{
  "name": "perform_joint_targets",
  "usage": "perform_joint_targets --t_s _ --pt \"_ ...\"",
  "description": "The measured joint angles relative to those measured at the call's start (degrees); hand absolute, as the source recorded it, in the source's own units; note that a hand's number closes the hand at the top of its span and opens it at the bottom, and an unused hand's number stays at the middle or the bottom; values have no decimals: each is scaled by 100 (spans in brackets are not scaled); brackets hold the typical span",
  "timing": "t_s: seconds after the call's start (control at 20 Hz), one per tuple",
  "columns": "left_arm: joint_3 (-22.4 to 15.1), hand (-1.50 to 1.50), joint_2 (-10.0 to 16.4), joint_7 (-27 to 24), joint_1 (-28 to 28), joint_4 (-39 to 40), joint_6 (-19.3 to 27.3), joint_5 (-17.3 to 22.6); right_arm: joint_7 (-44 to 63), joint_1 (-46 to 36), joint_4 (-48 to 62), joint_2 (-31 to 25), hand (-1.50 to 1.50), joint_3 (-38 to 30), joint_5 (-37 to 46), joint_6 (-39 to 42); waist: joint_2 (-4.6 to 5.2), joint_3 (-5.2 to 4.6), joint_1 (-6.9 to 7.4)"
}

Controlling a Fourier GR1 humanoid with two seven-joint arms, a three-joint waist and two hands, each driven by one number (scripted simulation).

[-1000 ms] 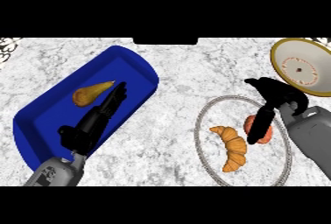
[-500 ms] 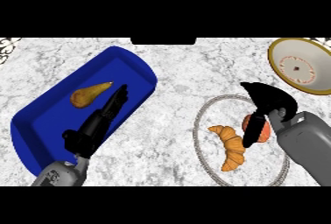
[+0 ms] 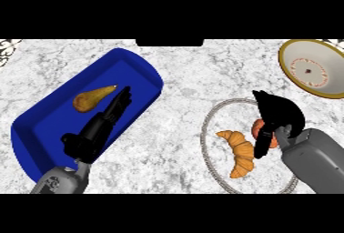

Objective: Pick the squash from the placemat and place it in the bowl

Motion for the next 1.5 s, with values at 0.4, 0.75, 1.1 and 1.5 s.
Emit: perform_joint_targets --t_s 0.4,0.75,1.1,1.5 --pt "170 0 -93 -85 33 118 -185 -98 -167 347 203 123 -150 -210 564 -18 4 1 -5" --pt "270 0 -193 -19 171 -7 -324 -220 -489 507 616 337 -150 -562 916 54 7 2 14" --pt "437 0 -442 122 141 -38 -410 -453 -1069 733 1010 600 150 -925 1527 -30 8 2 14" --pt "594 0 -582 153 333 -203 -624 -667 -1628 685 1139 807 150 -1203 2278 -130 7 4 15"
